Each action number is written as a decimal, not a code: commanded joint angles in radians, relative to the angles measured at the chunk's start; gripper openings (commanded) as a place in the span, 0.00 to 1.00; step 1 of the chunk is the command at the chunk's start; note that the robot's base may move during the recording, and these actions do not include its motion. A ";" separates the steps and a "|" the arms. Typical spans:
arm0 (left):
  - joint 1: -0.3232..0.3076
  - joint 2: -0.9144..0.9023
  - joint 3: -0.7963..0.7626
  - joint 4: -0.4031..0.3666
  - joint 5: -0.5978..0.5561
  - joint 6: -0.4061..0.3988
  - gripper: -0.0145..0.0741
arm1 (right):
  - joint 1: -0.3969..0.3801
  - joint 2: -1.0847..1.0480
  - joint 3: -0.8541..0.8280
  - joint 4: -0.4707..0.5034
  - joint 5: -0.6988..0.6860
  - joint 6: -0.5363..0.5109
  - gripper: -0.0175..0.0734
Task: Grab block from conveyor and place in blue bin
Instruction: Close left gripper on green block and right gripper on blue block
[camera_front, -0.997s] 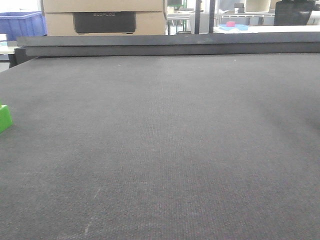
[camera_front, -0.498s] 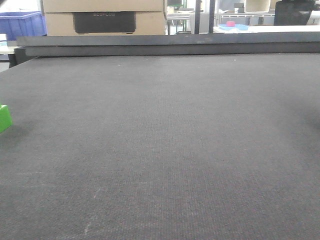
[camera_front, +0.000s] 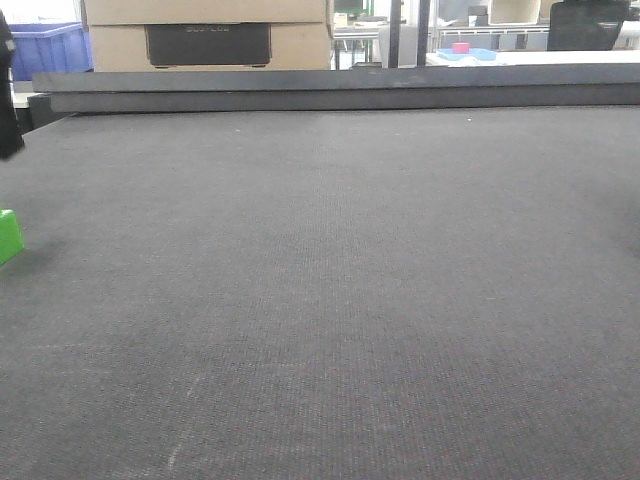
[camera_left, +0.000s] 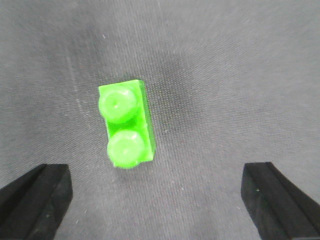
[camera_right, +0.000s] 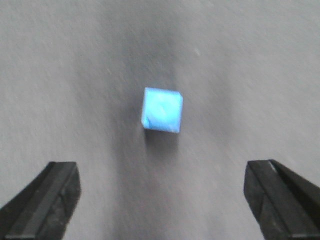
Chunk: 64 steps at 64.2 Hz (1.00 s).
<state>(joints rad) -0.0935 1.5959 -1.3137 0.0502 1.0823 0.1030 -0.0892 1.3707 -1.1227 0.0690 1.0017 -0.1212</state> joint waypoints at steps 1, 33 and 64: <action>0.001 0.022 -0.008 -0.008 -0.014 0.001 0.83 | -0.006 0.040 -0.008 0.003 -0.034 -0.019 0.82; 0.001 0.046 -0.006 -0.008 -0.051 0.001 0.83 | -0.008 0.291 0.000 -0.011 -0.187 -0.019 0.82; 0.001 0.046 -0.006 -0.008 -0.051 0.001 0.83 | -0.022 0.366 0.001 -0.011 -0.203 -0.019 0.70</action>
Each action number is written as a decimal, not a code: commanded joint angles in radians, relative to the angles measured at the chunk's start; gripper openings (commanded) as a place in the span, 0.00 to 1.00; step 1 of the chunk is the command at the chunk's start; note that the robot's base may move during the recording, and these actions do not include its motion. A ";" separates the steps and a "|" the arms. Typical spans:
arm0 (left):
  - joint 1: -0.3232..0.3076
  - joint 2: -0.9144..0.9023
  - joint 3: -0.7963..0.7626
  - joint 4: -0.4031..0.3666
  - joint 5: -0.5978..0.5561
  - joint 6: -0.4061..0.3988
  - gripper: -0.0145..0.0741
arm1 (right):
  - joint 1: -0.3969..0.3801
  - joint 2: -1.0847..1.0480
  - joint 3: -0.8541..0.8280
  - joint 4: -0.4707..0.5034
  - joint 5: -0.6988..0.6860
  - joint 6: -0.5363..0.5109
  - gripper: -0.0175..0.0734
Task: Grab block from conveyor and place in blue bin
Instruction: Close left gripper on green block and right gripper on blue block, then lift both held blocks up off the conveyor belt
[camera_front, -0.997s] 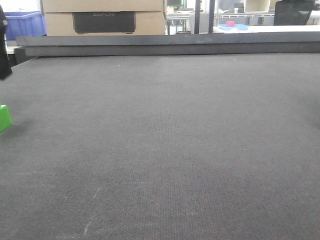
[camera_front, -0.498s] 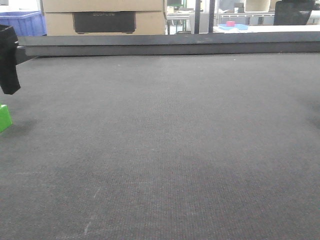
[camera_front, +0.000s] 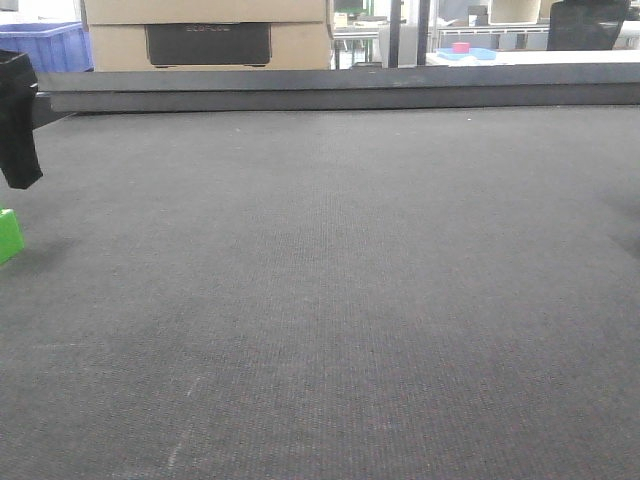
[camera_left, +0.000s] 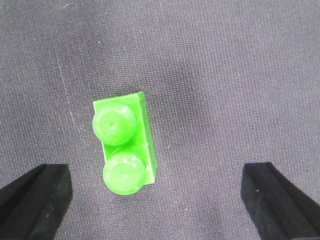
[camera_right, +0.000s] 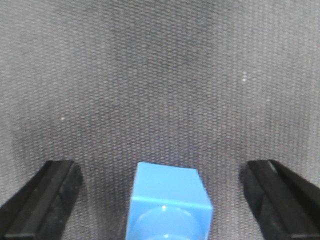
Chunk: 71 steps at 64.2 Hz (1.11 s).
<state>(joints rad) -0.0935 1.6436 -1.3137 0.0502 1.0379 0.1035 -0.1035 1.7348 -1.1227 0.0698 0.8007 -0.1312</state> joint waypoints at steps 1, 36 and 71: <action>0.001 -0.002 -0.006 -0.008 -0.006 0.001 0.83 | -0.008 0.002 0.001 -0.012 0.000 -0.009 0.68; 0.030 0.076 -0.006 0.003 0.049 0.001 0.83 | -0.008 0.000 0.001 -0.012 0.040 -0.009 0.03; 0.037 0.191 -0.006 -0.002 -0.068 -0.008 0.83 | -0.008 0.000 0.001 -0.012 0.040 -0.009 0.01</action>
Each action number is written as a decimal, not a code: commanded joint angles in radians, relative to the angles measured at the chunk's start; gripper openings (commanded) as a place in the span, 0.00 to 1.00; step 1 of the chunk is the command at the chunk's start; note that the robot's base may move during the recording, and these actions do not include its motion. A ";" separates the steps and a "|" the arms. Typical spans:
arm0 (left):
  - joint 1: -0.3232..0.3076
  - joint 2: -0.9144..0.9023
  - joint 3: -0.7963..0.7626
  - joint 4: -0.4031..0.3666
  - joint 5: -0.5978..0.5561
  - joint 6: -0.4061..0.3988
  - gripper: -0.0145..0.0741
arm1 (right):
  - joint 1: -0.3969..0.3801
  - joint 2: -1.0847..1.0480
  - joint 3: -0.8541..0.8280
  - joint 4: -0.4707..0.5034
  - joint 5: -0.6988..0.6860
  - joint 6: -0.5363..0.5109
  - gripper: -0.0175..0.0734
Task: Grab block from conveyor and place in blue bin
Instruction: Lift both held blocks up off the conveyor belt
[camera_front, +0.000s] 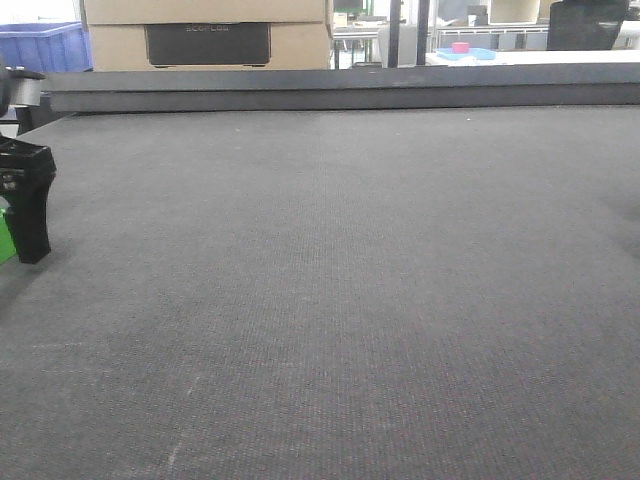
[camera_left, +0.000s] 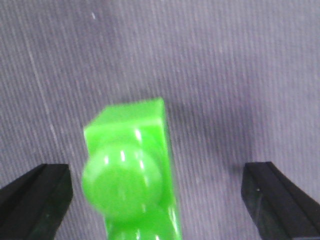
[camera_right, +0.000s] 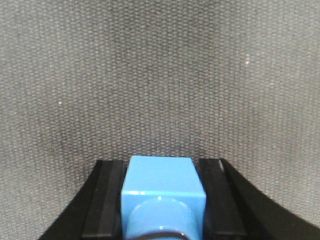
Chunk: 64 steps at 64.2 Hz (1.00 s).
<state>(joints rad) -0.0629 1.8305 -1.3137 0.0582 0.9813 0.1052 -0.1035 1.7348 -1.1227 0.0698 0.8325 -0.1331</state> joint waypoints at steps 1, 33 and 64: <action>0.006 0.007 -0.006 -0.014 -0.012 -0.012 0.83 | -0.008 0.000 0.001 -0.012 0.008 -0.007 0.01; 0.010 0.018 -0.059 -0.050 0.028 -0.013 0.04 | -0.008 -0.002 0.001 -0.012 0.004 -0.007 0.01; -0.043 -0.195 -0.084 -0.138 0.062 -0.013 0.04 | 0.058 -0.236 -0.003 0.015 0.027 -0.007 0.01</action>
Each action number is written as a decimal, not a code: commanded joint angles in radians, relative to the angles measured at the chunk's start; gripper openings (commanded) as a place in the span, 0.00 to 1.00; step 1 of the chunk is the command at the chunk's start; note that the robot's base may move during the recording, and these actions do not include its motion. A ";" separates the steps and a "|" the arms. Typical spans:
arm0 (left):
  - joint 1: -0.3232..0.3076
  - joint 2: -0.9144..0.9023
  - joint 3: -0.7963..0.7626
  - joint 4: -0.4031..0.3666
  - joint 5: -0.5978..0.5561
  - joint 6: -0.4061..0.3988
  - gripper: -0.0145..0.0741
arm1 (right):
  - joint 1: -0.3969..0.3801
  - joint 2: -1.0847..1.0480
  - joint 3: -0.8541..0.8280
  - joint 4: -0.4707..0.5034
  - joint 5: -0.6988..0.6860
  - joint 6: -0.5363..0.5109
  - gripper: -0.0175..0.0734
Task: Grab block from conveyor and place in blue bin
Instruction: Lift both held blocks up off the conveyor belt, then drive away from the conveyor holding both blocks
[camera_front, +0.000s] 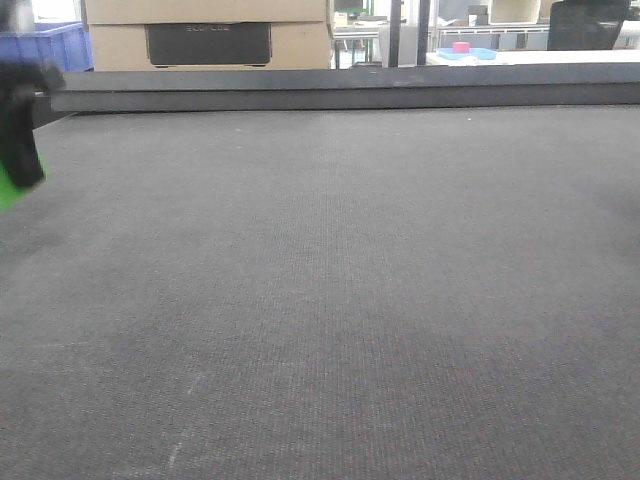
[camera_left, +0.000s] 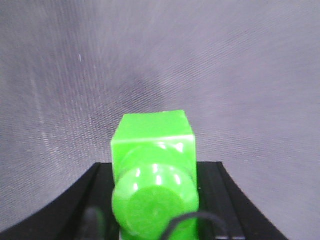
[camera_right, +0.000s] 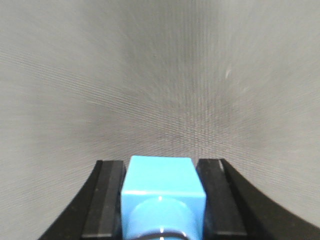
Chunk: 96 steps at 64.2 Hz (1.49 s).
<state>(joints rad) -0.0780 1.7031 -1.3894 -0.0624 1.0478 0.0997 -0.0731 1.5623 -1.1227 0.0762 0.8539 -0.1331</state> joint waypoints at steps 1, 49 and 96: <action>-0.031 -0.073 -0.009 -0.018 -0.004 -0.007 0.04 | 0.036 -0.074 -0.003 0.009 0.006 -0.007 0.01; -0.249 -0.558 -0.009 -0.030 -0.050 -0.028 0.04 | 0.399 -0.427 -0.243 0.102 0.070 -0.007 0.01; -0.249 -0.728 -0.009 -0.030 -0.117 -0.028 0.04 | 0.399 -0.561 -0.253 0.102 0.057 -0.007 0.01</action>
<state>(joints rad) -0.3186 0.9800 -1.3908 -0.0855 0.9574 0.0789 0.3242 1.0095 -1.3677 0.1773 0.9265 -0.1331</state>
